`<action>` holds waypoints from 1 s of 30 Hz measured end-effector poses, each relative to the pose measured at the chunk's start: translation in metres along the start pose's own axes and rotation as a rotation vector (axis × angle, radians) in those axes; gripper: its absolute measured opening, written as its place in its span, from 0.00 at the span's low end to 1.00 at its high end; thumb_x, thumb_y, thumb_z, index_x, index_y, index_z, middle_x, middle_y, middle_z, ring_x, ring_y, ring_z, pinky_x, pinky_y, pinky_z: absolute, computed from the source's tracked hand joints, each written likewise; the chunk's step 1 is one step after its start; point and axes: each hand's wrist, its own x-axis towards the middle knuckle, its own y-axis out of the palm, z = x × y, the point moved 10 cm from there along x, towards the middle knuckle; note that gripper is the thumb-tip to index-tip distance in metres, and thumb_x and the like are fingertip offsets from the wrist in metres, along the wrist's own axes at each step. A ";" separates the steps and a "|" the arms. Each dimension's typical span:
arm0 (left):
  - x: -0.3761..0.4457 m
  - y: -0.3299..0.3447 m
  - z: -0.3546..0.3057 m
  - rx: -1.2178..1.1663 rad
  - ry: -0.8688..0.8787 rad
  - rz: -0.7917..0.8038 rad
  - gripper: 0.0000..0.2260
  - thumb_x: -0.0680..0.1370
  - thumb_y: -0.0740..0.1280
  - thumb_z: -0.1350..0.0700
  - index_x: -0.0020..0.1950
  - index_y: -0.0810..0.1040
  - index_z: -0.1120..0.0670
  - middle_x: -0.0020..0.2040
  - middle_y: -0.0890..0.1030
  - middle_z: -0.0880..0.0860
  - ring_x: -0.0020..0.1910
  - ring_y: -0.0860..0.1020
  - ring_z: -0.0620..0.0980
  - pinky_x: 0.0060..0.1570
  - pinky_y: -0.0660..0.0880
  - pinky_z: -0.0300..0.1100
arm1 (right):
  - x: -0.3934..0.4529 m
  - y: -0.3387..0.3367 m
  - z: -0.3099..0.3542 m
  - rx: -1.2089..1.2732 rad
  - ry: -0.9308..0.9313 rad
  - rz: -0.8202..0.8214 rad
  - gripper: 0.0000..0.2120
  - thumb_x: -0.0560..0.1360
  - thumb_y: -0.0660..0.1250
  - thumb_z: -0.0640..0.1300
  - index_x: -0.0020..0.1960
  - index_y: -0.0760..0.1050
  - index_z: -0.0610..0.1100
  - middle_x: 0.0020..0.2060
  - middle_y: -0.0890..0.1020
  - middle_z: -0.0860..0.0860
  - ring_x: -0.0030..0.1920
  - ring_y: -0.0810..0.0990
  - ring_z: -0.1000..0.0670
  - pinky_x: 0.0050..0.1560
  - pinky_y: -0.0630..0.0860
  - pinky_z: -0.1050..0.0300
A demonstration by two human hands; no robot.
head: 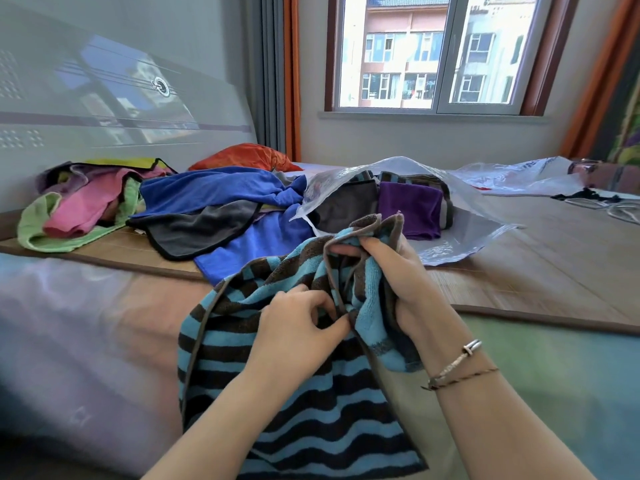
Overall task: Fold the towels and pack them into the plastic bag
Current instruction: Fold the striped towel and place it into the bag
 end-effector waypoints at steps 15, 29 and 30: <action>0.030 -0.002 -0.010 -1.320 -0.345 0.183 0.13 0.82 0.56 0.58 0.43 0.77 0.57 0.34 0.83 0.52 0.30 0.80 0.43 0.35 0.78 0.33 | -0.013 -0.022 0.056 -0.426 -0.397 -0.093 0.10 0.78 0.65 0.37 0.50 0.74 0.52 0.46 0.82 0.53 0.47 0.81 0.58 0.50 0.78 0.64; 0.057 0.003 0.016 -0.484 -0.176 -0.014 0.13 0.76 0.68 0.59 0.55 0.66 0.51 0.57 0.76 0.50 0.57 0.76 0.48 0.57 0.71 0.39 | -0.021 -0.081 0.030 -0.479 -0.220 -0.142 0.07 0.80 0.63 0.39 0.54 0.77 0.40 0.45 0.81 0.50 0.40 0.79 0.63 0.42 0.73 0.73; 0.055 0.012 0.000 -0.345 -0.029 0.062 0.16 0.75 0.70 0.60 0.57 0.68 0.49 0.59 0.73 0.49 0.58 0.74 0.46 0.56 0.68 0.32 | -0.021 -0.084 0.027 -0.491 -0.204 -0.151 0.06 0.80 0.63 0.40 0.54 0.77 0.41 0.44 0.81 0.51 0.39 0.79 0.64 0.41 0.72 0.74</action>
